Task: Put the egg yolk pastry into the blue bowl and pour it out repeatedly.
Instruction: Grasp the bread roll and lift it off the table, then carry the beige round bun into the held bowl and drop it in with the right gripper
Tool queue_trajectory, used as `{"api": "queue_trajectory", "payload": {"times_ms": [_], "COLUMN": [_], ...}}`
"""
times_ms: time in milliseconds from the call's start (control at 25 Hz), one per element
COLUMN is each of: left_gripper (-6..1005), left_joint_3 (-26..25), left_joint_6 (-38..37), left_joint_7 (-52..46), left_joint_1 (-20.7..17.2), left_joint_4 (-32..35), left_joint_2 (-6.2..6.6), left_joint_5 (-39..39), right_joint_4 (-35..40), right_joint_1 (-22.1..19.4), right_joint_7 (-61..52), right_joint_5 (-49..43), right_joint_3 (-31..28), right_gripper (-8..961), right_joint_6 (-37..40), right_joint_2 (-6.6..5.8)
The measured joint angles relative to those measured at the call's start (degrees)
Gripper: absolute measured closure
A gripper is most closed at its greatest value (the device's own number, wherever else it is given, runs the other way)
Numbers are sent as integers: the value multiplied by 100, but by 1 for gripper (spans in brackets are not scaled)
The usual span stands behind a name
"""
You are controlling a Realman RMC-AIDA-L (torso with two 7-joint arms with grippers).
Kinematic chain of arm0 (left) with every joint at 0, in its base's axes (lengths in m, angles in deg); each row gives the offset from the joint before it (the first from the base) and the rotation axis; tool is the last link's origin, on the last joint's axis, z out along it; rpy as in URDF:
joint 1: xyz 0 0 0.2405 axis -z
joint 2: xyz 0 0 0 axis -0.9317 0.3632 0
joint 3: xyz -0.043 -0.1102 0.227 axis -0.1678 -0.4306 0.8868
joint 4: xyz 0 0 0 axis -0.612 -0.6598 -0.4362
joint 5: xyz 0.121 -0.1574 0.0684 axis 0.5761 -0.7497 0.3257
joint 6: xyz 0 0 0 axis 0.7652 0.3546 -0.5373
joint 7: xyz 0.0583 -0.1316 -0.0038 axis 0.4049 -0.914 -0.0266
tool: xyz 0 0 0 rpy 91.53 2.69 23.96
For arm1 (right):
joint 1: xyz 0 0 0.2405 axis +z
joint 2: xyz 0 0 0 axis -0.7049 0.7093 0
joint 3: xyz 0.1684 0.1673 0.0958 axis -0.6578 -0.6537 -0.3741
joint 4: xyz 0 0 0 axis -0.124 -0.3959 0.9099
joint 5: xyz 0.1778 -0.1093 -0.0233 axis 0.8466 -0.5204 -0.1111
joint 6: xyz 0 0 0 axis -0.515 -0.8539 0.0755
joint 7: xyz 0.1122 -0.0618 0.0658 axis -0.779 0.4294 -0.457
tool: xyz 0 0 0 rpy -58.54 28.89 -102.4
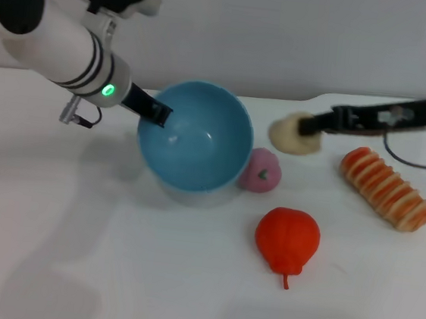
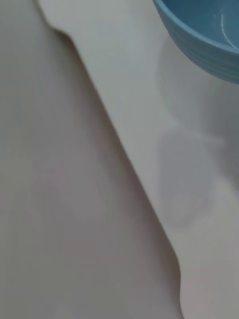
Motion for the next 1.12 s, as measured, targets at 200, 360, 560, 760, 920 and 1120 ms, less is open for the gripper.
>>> {"api": "queue_trajectory", "payload": {"times_ms": [200,360,560,760,920,1120], "left_gripper": [1001,1001,1001,1001,1001,1001], "left_joint_3": [347,389,388,371,361,335], "left_joint_6": [75,51,15,-20,-38,-33], "left_joint_7": [-5,-7,-9,-11,-11,-9], "left_joint_1": [69,72,48,48,45,67], "left_joint_4": [3,0,-7,2,9,41], "left_joint_2": [-14,-1,11,18,22,32], "left_joint_5": [-122,-202,-211,-212,-212,-195], "right_joint_4": [-266,-622,-946,-959,-993,-1031], "right_joint_1": [255,364,437,376,368,340], "right_joint_7": [248,484,707,964,1050,1281], "right_joint_5": [502,871,967,1023,1041,1044], "right_joint_3": [333,552,612,614,614,569], "right_gripper": [913,922,928,909,889,788], "right_joint_6": [-31,-87,-338,-566,-776,-1015], "right_joint_2": [14,21,25,31,34,35]}}
